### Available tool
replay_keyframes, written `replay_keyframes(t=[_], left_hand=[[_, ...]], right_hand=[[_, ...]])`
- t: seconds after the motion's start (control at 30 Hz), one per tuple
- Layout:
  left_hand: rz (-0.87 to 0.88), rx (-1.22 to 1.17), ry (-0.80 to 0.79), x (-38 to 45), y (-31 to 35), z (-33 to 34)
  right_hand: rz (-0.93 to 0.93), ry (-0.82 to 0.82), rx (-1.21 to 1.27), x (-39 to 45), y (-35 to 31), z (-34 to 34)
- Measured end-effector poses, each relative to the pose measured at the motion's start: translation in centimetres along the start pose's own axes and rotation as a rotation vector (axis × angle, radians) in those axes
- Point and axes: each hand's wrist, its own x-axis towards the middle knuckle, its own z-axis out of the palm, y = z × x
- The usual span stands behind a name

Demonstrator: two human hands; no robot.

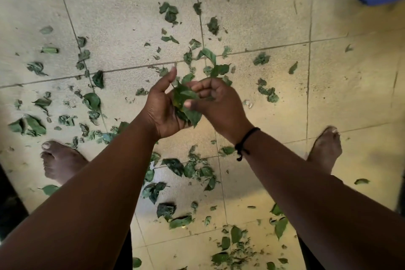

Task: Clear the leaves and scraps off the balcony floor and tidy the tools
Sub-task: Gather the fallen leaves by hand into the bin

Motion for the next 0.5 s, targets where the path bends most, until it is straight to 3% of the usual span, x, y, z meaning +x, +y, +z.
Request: replay_keyframes(t=[0.13, 0.3, 0.37, 0.5], left_hand=[[-0.028, -0.021, 0.015, -0.8, -1.3, -0.5], [-0.056, -0.054, 0.043, -1.4, -1.7, -2.9], [-0.079, -0.054, 0.041, -1.8, -1.6, -3.7], [-0.102, -0.029, -0.002, -2.8, -0.8, -5.2]], right_hand=[[-0.107, 0.05, -0.144, -1.2, 1.1, 0.4], [-0.073, 0.293, -0.161, 0.8, 2.8, -1.7], [-0.093, 0.242, -0.471, 2.3, 4.2, -2.6], [-0.135, -0.07, -1.105, 5.7, 6.6, -2.6]])
